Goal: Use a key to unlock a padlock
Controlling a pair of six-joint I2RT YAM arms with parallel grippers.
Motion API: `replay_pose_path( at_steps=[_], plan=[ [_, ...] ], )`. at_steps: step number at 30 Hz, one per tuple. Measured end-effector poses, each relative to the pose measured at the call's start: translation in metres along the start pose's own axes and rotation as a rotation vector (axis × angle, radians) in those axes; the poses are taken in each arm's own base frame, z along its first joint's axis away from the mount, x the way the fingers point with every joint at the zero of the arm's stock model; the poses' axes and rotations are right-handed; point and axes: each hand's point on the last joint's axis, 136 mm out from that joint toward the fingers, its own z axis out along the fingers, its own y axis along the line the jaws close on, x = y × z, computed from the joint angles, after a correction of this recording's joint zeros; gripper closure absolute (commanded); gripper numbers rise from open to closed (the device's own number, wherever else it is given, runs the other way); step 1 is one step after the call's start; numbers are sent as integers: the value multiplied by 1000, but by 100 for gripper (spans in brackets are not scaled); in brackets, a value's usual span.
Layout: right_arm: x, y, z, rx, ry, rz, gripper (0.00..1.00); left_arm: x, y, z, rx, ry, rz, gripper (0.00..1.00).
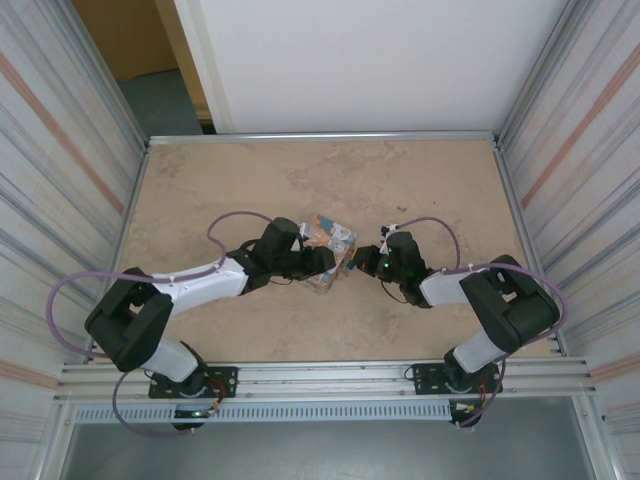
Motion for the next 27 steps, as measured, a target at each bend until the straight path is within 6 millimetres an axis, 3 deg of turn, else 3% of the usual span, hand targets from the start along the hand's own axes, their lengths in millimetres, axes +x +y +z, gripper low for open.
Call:
replay_pose_path(
  at_steps=[14,20,27],
  plan=[
    [-30,1,-37,52,-87,-69,100,-5,20,-25,-88,-11,-23,48],
    [-36,5,-58,69,-109,-114,100,-20,11,-52,-70,-82,4,43],
    [-28,4,-78,100,-84,-156,100,-29,4,-91,-76,-182,74,34]
  ],
)
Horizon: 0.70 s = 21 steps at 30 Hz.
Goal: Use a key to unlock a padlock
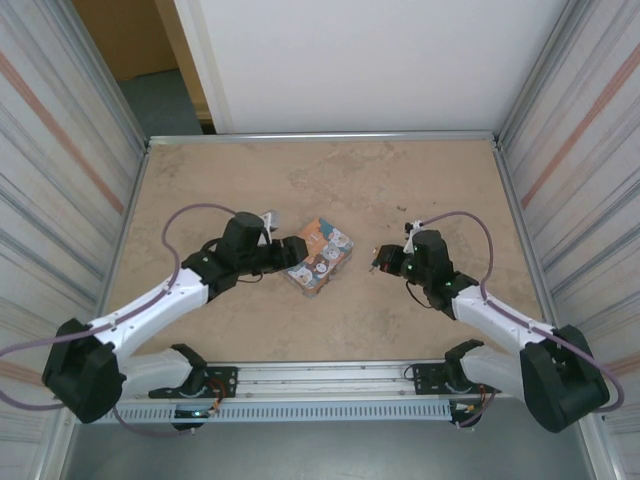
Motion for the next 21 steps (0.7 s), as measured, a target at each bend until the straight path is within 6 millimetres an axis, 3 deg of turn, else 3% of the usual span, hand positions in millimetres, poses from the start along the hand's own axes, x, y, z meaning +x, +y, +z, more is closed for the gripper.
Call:
replay_pose_path(
  at_steps=[5,12,21],
  plan=[
    [7,-1,-17,28,47,-38,100,-7,12,-26,-45,-81,46,25],
    [8,21,-37,8,129,-115,100,-8,42,-50,-134,-157,78,16],
    [48,25,-55,23,324,-178,100,-9,65,-78,-210,-262,124,5]
  ],
)
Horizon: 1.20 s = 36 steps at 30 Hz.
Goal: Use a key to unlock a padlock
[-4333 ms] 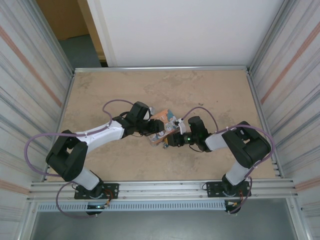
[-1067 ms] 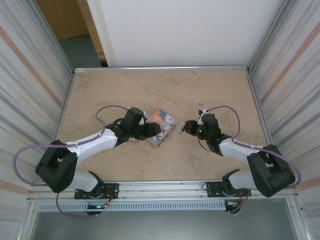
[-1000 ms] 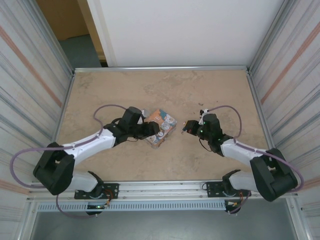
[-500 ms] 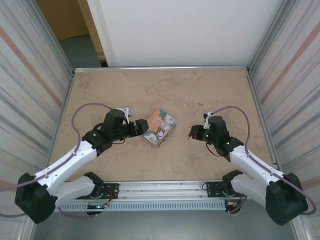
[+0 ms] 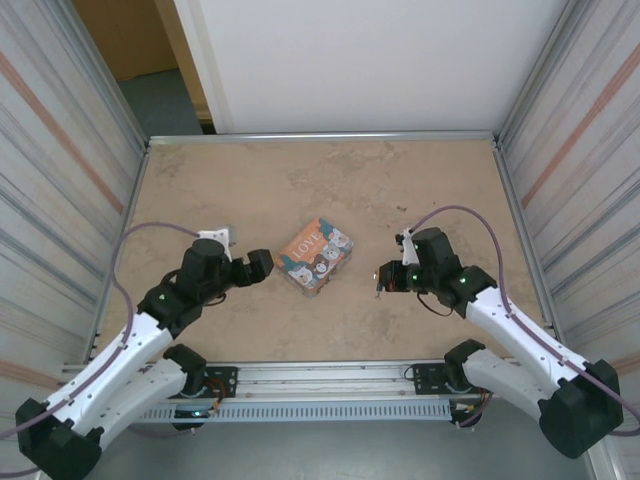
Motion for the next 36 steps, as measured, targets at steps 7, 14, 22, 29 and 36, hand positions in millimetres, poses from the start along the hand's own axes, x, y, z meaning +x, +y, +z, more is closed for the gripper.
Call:
replay_pose_path(
  at_steps=[7,14,22,29,36],
  plan=[
    [26,-2,0,17,99,-11,100,-9,6,-13,-19,-54,85,1],
    [35,2,1,8,133,-23,100,-31,-16,-35,44,-121,292,1],
    [46,2,11,15,196,-27,100,-29,-46,-34,173,-112,672,1],
    [63,0,28,21,282,-24,100,13,-40,-6,255,1,851,1],
    [74,-1,43,19,348,-15,100,12,-44,-11,281,-36,904,1]
  ],
)
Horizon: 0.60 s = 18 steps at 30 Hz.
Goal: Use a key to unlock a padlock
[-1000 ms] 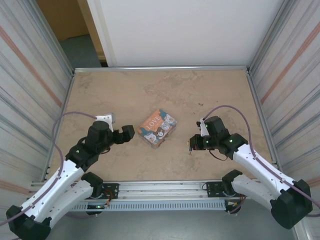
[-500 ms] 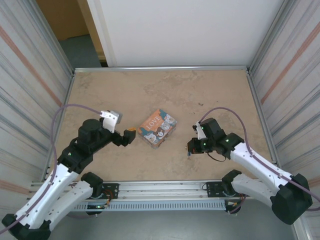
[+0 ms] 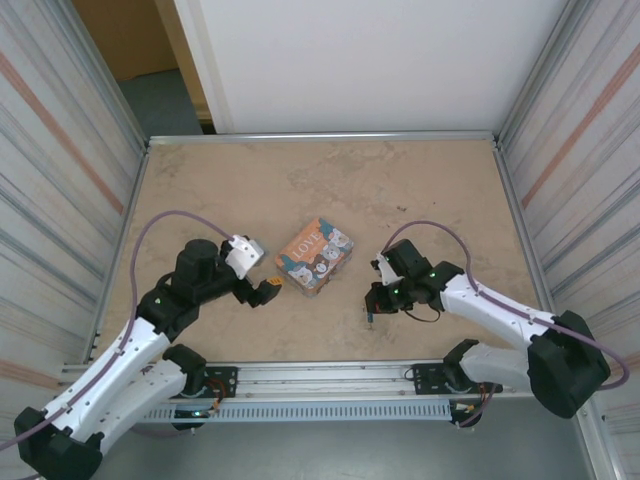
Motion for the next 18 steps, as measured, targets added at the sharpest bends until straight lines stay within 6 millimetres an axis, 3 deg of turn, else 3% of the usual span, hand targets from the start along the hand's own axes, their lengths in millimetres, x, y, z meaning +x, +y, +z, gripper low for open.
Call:
replay_pose_path(
  at_steps=[18],
  plan=[
    [8,-14,39,-5,70,60,99,-1,7,-5,-49,-6,30,1]
  ],
)
